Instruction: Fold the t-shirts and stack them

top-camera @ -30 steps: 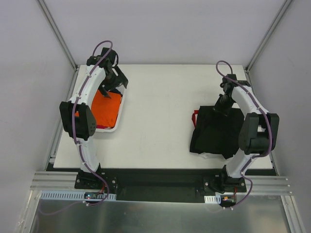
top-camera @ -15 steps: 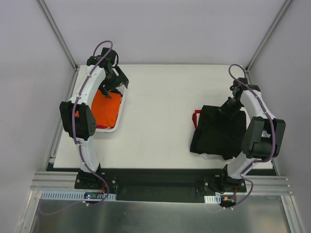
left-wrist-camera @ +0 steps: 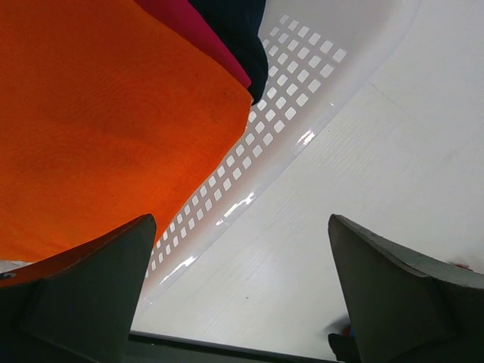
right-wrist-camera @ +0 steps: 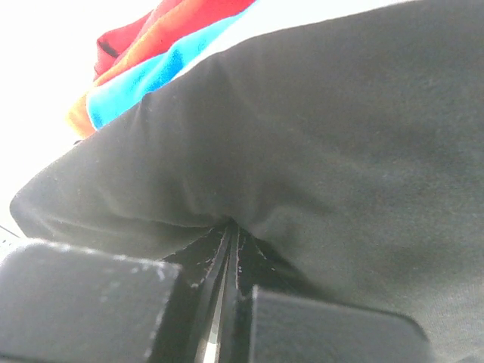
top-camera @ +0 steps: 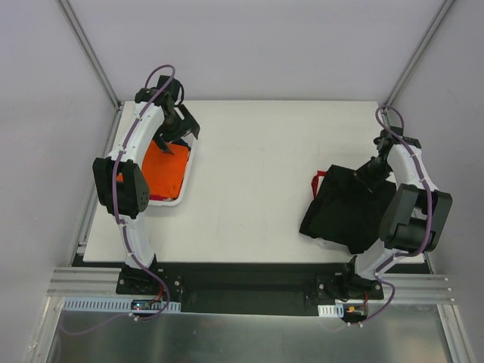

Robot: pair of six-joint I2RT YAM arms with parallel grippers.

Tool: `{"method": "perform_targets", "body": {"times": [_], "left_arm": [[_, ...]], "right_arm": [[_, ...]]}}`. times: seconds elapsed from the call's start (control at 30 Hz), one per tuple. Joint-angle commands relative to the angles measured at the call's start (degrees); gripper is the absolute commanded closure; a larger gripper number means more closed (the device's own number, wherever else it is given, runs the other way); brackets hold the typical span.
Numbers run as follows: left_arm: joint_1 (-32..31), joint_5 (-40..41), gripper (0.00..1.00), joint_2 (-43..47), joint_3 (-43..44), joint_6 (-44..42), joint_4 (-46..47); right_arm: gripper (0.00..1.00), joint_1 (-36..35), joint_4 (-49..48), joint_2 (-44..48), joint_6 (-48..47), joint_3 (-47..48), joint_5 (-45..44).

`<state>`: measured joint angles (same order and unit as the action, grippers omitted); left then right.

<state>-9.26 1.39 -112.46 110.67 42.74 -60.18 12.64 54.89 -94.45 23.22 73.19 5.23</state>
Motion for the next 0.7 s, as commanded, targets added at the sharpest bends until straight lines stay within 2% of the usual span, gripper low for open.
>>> {"method": "perform_targets", "body": {"times": [0.0,0.23,0.33,0.37,0.57,0.67], "left_arm": [[0.73,-1.21,0.01,1.63,-0.19,-0.29,0.07],[0.73,-3.23,0.01,0.06,0.95,-0.29,0.15],[0.64,-3.58,0.01,-0.21,1.3,-0.03,0.24],[0.64,-3.59,0.01,-0.21,1.47,-0.03,0.15],[0.2,-3.76,0.01,-0.83,2.35,0.15,0.24],[-0.06,-4.02,0.01,-1.44,2.44,0.15,0.24]], "right_arm": [[0.99,4.58,3.73,-0.47,-1.95,-1.91,-6.03],[0.99,5.11,2.52,0.67,-5.45,-0.15,-6.39],[0.99,5.02,-3.27,1.99,-10.98,-0.06,4.05],[0.99,5.02,-4.43,2.69,-12.57,0.02,10.0],[0.99,5.02,-12.08,7.17,-12.16,-2.69,20.41],[0.99,4.85,-11.75,8.76,-11.71,-0.61,23.49]]}}
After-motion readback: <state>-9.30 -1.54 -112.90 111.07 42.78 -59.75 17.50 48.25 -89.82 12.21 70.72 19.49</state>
